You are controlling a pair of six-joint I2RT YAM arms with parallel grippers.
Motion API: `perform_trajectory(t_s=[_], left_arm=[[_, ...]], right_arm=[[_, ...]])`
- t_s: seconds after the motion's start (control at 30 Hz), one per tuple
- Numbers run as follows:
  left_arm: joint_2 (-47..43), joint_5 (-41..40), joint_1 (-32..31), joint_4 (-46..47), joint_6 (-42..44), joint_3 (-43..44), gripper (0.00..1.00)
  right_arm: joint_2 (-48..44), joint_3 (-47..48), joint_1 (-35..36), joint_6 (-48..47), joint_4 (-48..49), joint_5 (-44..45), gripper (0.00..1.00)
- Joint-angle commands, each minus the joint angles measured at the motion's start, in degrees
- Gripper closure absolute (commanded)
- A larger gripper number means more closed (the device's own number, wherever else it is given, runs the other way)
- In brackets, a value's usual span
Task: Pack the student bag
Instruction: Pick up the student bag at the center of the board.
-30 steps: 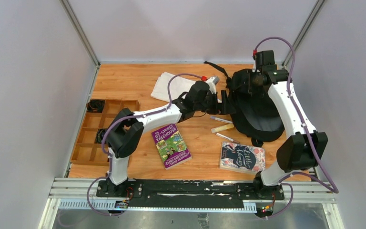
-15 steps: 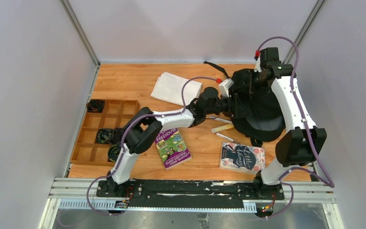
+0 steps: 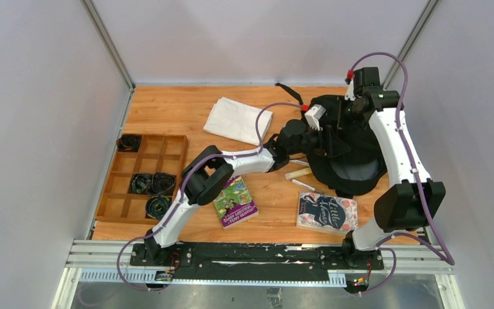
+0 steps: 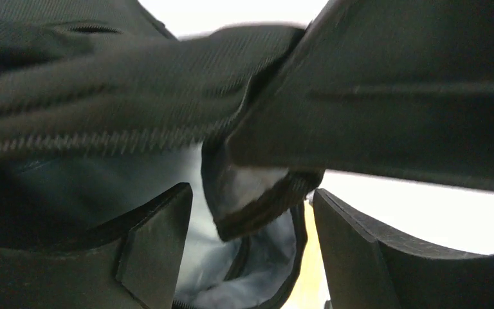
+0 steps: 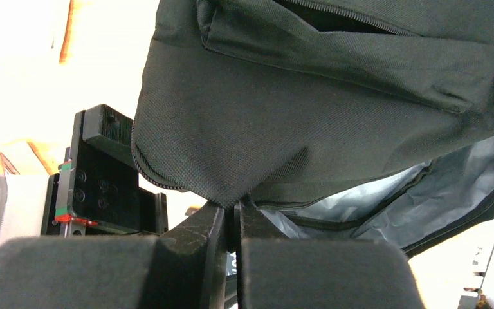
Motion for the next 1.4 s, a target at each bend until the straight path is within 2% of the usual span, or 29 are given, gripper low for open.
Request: perform_trajectory(t_s=[0.0,0.07,0.1,0.17,0.2,0.23,0.3,0.37,0.43,0.6,0.67,0.77,0.83,0.93,1.23,1.37], left_arm=[[2.0,-2.1,-1.3,3.1,-0.1,4.0,0.31],[2.6,-2.5,-1.3,3.1,-0.7,4.6,0.51],[2.8,-2.4,-1.3,2.8,-1.2,4.8,0.62],[3.5,-1.2,-1.3,2.3,-1.8,5.6,0.97],[3.9,0.4,-1.3,2.4,-2.2,6.1,1.0],[4.3,1.1,-1.3,2.4,-2.7,6.6,1.0],[4.3,2.3,-1.2,2.4,-3.4,6.7,1.0],[3.6,1.5,-1.2,2.4,-3.7,5.9,1.0],[3.1,0.8,-1.0,2.4,-5.4,5.6,1.0],[3.1,-1.1,0.2,2.2,-11.8,8.2,1.0],[2.6,-1.0,0.2,1.5,-12.7,9.4,1.0],[1.5,-1.9,0.3,1.5,-14.4,9.9,1.0],[1.1,-1.6,0.3,1.5,-14.9,10.5,1.0],[1.0,-1.3,0.3,1.5,-14.6,11.3,1.0],[1.9,0.8,0.4,1.5,-15.5,10.9,1.0],[1.9,1.2,0.4,1.5,-15.7,11.0,1.0]], right_arm=[[-2.5,-1.5,-0.7,1.8,-0.3,-2.0,0.91],[-2.8,-1.9,-0.7,1.8,-0.4,-2.6,0.83],[-3.4,-2.4,-0.7,2.0,-0.4,-3.0,0.76],[-5.1,-3.3,-1.0,2.3,-0.4,-2.8,0.59],[-6.7,-3.5,-1.4,2.4,-0.5,-3.0,0.51],[-8.1,-3.6,-1.9,2.3,-0.7,-3.1,0.48],[-11.9,-3.4,-3.0,2.1,-2.0,-2.5,0.36],[-16.8,-3.8,-4.4,1.9,-3.0,-1.3,0.3],[-23.0,-6.6,-5.6,3.7,-2.9,2.3,0.3],[-38.4,-23.5,-7.0,13.5,1.3,8.6,0.36],[-41.8,-29.0,-10.1,15.2,5.4,0.0,0.37],[-41.7,-33.3,-17.2,20.4,9.7,-12.1,0.35],[-41.4,-36.9,-22.3,26.2,14.2,-21.3,0.34],[-42.4,-43.8,-28.0,36.2,22.3,-29.2,0.33],[-40.7,-56.1,-32.2,59.3,41.9,-38.0,0.24],[-39.9,-58.6,-34.2,61.8,45.5,-37.9,0.2]])
